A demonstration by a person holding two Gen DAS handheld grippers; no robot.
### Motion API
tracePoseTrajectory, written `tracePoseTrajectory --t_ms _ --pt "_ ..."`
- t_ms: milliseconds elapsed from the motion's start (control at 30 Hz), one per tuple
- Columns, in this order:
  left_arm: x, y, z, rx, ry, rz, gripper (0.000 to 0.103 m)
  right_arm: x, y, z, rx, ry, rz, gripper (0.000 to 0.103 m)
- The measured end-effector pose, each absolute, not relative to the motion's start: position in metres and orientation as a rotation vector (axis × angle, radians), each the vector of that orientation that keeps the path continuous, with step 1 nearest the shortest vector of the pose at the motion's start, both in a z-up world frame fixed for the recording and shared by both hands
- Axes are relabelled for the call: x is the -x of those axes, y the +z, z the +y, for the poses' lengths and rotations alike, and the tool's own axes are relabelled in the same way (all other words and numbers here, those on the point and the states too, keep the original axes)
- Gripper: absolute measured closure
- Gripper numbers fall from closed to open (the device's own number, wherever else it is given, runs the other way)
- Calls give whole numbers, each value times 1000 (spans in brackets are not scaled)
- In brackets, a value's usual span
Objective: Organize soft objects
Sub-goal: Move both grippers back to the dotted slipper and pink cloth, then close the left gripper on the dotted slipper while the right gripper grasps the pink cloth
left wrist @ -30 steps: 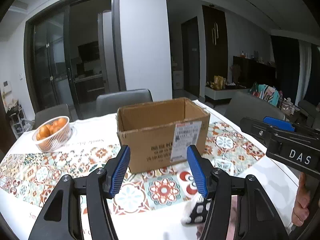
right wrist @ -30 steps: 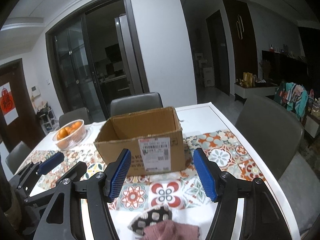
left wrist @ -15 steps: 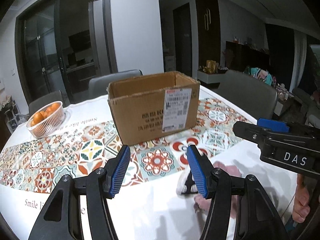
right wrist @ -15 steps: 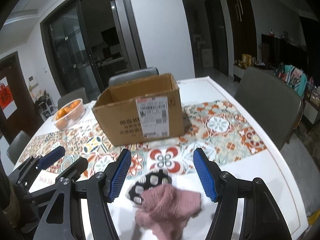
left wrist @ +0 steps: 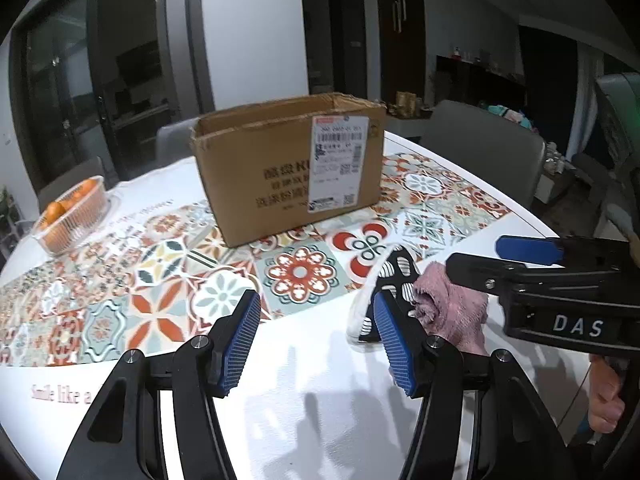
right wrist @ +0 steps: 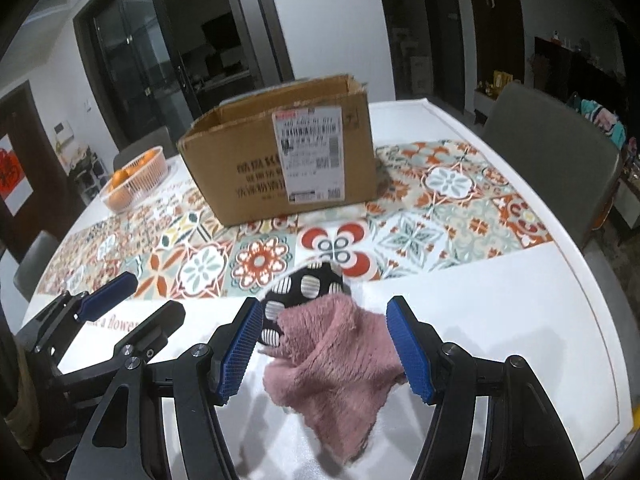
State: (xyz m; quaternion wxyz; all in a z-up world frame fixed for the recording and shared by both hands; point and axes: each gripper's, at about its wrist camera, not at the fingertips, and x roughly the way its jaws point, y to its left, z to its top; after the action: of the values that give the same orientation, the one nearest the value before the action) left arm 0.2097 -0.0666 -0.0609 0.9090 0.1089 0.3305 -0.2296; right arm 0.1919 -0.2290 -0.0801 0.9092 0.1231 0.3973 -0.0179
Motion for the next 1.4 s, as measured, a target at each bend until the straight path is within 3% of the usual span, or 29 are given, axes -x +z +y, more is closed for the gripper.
tracePoseTrajectory --t_ms 733,900,1067,1133,1200,1300,1400 --pt "-248 -109 -94 -194 -665 795 45 -213 -121 -234 -257 -32 926 39" --pt "-255 -115 -105 -195 -694 818 45 -213 -123 -240 -270 -35 926 53" --pt "-258 -120 -113 -190 -705 836 45 -212 -125 -246 -272 -45 931 74" --pt "-258 -120 -114 -179 -707 840 50 -211 -126 -248 -278 -45 932 78" --pt "-258 -119 -114 -159 -713 848 63 -209 -127 -250 -280 -44 935 81" --pt "-255 -115 -115 -159 -697 831 74 -207 -126 -250 -286 -41 933 84" --pt "-251 -109 -114 -150 -687 820 80 -204 -123 -251 -295 -36 923 86"
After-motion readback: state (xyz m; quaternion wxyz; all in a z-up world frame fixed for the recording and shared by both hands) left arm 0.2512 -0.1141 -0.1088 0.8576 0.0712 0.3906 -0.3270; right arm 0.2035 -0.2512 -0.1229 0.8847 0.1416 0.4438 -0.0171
